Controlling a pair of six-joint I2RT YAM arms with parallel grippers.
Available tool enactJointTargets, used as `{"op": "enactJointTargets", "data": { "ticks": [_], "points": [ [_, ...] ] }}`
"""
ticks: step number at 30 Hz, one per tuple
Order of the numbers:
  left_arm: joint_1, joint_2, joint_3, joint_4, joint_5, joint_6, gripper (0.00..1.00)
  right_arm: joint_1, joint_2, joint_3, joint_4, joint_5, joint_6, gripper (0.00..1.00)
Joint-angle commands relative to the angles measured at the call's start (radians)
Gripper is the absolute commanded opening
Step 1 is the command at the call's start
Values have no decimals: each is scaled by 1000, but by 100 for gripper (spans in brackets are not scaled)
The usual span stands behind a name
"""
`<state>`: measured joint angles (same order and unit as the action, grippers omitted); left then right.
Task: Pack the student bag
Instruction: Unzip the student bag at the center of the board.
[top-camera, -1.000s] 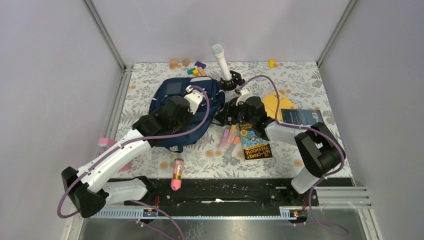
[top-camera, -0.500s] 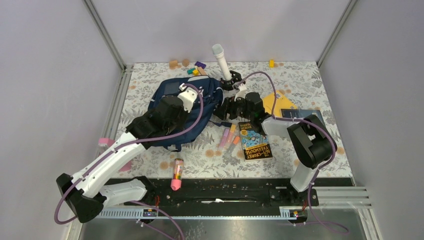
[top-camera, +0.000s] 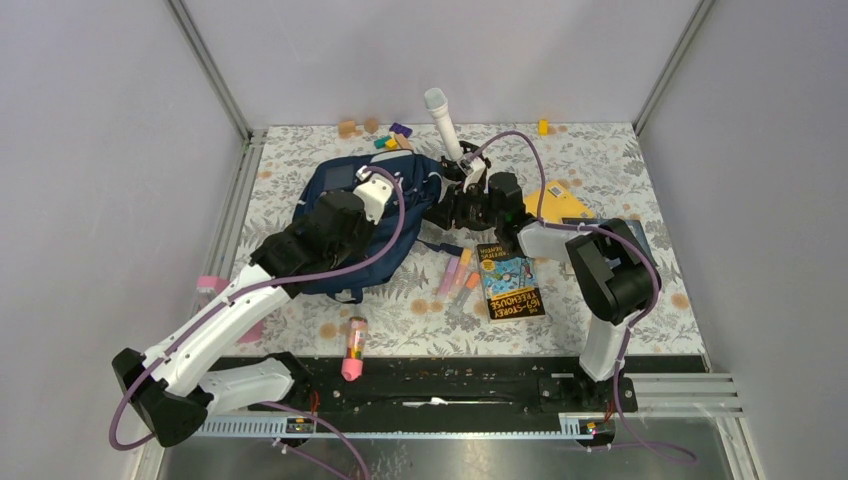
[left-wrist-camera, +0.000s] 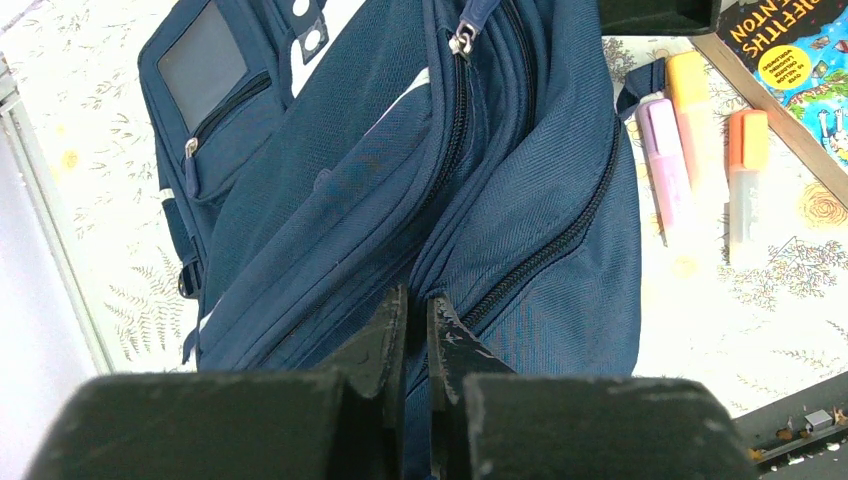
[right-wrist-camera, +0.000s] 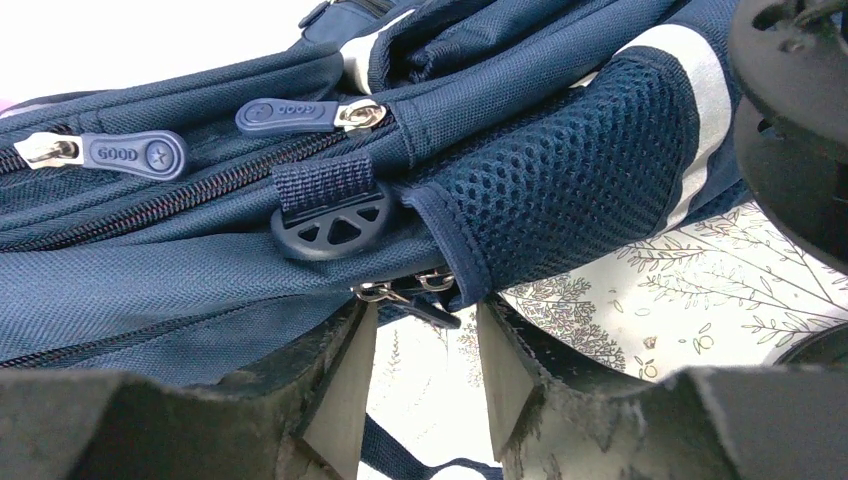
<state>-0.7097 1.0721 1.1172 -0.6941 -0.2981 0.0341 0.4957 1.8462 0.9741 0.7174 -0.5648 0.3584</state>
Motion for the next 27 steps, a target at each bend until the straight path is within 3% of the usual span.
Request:
{"op": "enactJointTargets", "data": {
  "ticks": [1,5,10,17,27],
  "points": [
    [10,-39,15,105,-14,3,0,-2,13,41,44,-44,-24,47],
    [11,-35,15,105,-16,0,0,-2,16,44,39,-52,-38,41],
    [13,-28,15,106,-16,0,0,-2,7,50,27,-79,-50,27],
    [15,-17,15,104,-22,-2,0,-2,-13,52,-1,-126,-39,1],
    [18,0,14,102,-23,-7,0,-2,-113,-36,-79,-33,-68,0]
  ]
}}
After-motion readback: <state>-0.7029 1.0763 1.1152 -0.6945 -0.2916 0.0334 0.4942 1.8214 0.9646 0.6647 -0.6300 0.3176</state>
